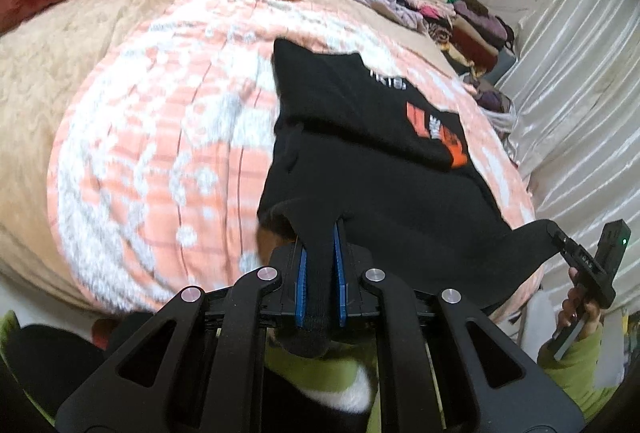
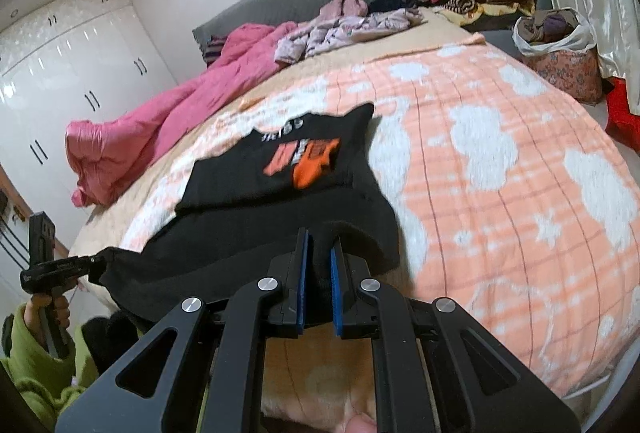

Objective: Fold small clothes

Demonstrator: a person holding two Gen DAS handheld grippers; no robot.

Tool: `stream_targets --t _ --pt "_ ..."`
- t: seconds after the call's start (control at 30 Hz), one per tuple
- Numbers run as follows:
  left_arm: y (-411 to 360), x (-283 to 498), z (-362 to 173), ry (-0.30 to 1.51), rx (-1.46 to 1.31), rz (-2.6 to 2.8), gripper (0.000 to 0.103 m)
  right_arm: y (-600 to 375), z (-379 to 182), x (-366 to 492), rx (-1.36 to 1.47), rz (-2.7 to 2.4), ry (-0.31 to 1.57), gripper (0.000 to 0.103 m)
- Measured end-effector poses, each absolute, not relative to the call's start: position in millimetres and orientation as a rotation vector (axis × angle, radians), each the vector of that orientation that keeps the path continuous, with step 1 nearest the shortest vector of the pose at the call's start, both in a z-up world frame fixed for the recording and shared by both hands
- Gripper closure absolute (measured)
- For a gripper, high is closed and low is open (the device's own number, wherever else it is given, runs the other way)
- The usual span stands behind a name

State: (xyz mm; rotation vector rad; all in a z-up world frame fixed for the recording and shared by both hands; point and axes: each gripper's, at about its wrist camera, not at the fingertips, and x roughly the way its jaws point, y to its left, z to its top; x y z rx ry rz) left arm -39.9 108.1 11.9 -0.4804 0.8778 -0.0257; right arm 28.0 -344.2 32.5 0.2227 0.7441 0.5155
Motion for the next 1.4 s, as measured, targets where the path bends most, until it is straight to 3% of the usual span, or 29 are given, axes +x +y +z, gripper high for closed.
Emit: stream_targets --t 0.9,1.4 --pt "146 81 45 0.755 -0.549 0.029 0.098 -316 63 147 0.273 0.424 0.648 0.094" --pt "157 133 10 0.793 -0.524 0.092 0.098 -296 40 204 0.269 0.360 0.708 0.094"
